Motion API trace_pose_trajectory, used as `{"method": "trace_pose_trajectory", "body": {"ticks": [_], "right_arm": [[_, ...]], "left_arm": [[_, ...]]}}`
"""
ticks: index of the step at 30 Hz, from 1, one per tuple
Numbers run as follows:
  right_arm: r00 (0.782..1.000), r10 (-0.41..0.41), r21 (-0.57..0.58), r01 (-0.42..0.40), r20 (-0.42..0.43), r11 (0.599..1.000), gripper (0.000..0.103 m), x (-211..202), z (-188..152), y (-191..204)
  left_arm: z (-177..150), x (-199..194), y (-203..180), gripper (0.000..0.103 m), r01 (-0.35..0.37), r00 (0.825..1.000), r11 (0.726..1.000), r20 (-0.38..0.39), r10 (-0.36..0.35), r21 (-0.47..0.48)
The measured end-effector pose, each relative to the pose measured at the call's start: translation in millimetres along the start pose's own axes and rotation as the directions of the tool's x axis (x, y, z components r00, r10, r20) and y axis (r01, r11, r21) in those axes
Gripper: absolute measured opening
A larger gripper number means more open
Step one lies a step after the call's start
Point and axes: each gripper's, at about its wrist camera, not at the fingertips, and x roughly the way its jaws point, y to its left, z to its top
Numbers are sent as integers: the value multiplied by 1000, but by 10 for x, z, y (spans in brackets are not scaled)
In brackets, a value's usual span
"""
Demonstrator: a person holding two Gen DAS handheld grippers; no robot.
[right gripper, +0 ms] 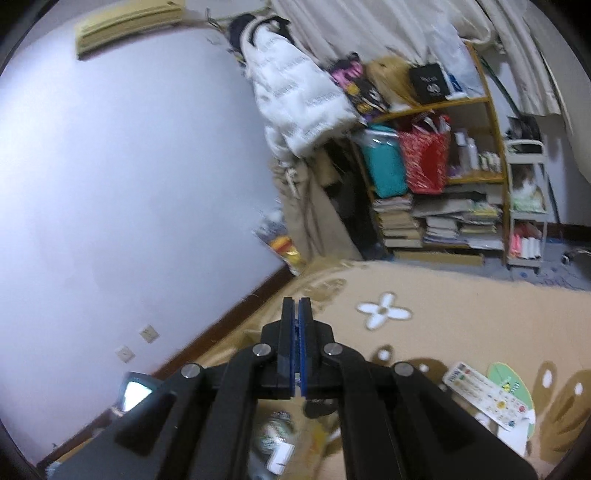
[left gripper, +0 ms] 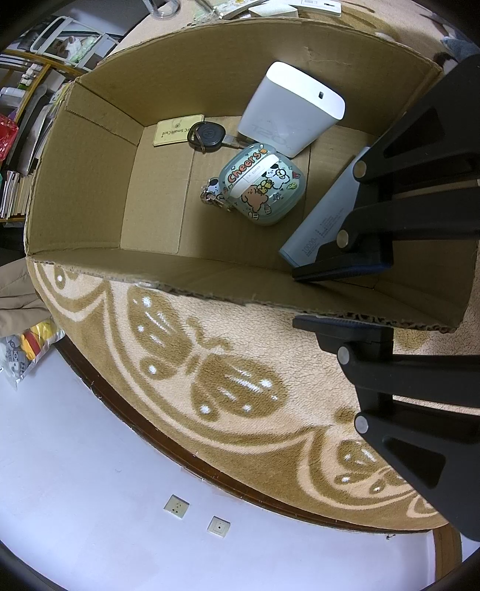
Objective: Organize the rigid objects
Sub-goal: 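Lift the car keys with the right tool and carry them over the box, then open the right tool to drop the car keys into the box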
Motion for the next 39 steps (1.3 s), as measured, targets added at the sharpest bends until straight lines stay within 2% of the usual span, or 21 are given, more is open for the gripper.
{"method": "trace_pose_trajectory", "body": {"ticks": [6, 14, 25, 29, 34, 39], "right_arm": [[997, 79, -56, -79, -6, 995, 3, -18, -54, 322], [986, 29, -65, -40, -163, 997, 3, 418, -409, 269], [945, -30, -59, 11, -325, 998, 3, 808, -800, 35], [936, -104, -121, 66, -337, 990, 4, 840, -845, 41], [929, -100, -120, 61, -357, 991, 4, 886, -872, 25], [934, -66, -103, 32, -350, 994, 4, 856, -850, 70]], "left_arm": [[0, 1, 0, 17, 0, 1000, 1000, -1, 0, 0], [2, -2, 1, 17, 1, 1000, 1000, 0, -1, 0], [6, -3, 13, 17, 1, 1000, 1000, 0, -1, 0], [3, -2, 12, 17, 1, 1000, 1000, 0, -1, 1], [4, -3, 15, 17, 1, 1000, 1000, 0, -1, 1], [6, -3, 10, 17, 0, 1000, 1000, -1, 0, 0]]}}
